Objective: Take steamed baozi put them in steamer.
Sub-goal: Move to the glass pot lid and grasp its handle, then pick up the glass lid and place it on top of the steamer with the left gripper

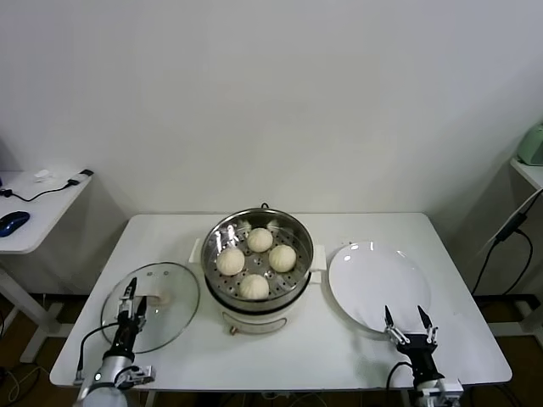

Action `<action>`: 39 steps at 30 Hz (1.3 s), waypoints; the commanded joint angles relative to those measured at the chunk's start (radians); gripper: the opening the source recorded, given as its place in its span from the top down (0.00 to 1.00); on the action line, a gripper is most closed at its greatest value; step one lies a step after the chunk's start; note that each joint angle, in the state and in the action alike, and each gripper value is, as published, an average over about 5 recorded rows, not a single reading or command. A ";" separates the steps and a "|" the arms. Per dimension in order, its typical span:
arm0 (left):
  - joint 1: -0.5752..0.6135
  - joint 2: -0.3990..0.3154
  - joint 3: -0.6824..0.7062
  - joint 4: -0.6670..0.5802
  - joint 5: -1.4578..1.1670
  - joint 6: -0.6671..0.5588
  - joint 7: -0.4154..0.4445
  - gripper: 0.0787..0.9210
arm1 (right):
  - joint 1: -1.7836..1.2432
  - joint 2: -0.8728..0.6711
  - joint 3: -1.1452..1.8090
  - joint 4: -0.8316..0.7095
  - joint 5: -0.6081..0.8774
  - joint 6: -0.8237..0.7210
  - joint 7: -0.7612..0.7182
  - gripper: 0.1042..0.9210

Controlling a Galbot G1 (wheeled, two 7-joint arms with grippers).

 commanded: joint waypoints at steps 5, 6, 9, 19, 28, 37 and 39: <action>-0.052 0.002 0.010 0.075 -0.002 0.008 -0.001 0.24 | 0.001 0.008 -0.001 0.016 -0.023 -0.008 -0.001 0.12; -0.056 0.001 0.011 0.085 -0.003 0.005 -0.001 0.27 | 0.001 0.010 -0.002 0.019 -0.026 -0.009 -0.001 0.12; -0.067 0.000 0.012 0.114 -0.003 -0.002 -0.007 0.37 | 0.002 0.013 -0.004 0.027 -0.034 -0.014 0.000 0.12; -0.068 -0.006 0.011 0.145 0.012 -0.009 -0.024 0.72 | 0.007 0.016 -0.006 0.036 -0.044 -0.024 0.005 0.12; -0.031 -0.005 -0.002 0.044 -0.014 -0.010 -0.024 0.94 | 0.010 0.013 -0.005 0.037 -0.043 -0.022 0.008 0.12; 0.047 0.025 -0.058 -0.190 -0.084 0.007 0.010 0.94 | 0.007 0.012 -0.004 0.046 -0.050 -0.023 0.009 0.12; 0.070 0.040 -0.076 -0.251 -0.100 0.018 0.032 0.94 | 0.007 0.012 -0.004 0.051 -0.060 -0.031 0.016 0.12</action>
